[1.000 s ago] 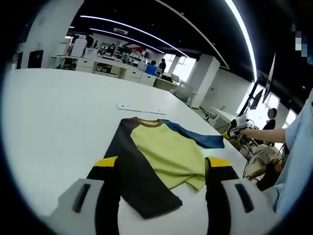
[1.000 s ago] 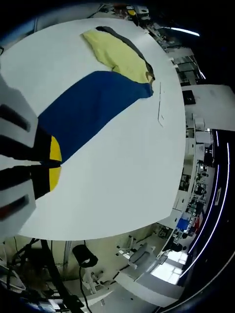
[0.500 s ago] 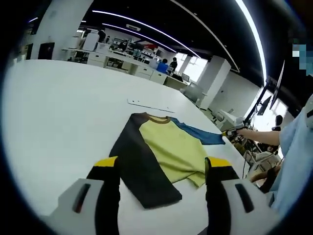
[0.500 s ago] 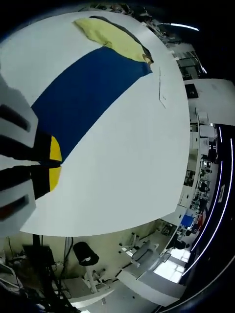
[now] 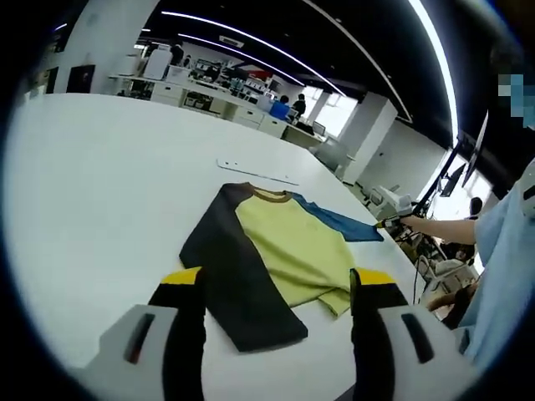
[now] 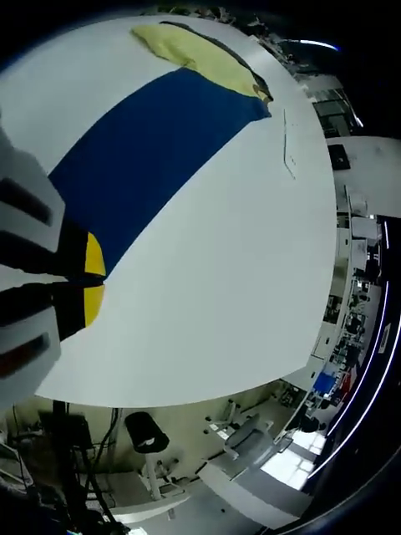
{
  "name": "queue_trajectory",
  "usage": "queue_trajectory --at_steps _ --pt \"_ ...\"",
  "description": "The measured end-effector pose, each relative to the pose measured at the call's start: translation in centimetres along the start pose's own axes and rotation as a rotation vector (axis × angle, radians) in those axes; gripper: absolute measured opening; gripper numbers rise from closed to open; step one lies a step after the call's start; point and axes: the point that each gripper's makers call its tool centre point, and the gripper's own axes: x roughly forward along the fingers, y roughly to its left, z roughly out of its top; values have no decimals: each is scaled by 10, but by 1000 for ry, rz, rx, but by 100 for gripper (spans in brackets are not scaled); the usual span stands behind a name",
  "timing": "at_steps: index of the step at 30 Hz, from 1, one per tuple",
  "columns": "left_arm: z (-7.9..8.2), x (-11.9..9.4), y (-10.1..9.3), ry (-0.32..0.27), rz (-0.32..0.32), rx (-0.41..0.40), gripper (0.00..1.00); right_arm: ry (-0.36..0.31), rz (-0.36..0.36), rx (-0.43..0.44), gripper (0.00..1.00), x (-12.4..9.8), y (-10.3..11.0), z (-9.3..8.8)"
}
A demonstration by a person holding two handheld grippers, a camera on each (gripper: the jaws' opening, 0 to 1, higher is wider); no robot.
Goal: Fold the garment on the visible template until the final outline fits inside the template.
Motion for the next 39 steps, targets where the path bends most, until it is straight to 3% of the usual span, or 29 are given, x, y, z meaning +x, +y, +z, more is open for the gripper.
queue_trajectory --at_steps 6,12,16,23,28,39 --pt "-3 -1 -1 -14 -3 -18 67 16 0 -13 0 4 -5 -8" --pt "-10 -1 -2 8 -4 -9 67 24 -7 -41 0 6 -6 -10" --pt "-7 -1 -1 -5 0 -15 67 4 -8 -2 0 6 -11 -9" --pt "-9 1 -4 -12 -10 -30 68 -62 45 49 25 -4 -6 -6" --pt "-11 2 -6 -17 -17 -40 68 -151 123 116 45 -15 6 3" --pt "-7 -1 -9 -43 -32 -41 68 -224 242 148 75 -32 35 12"
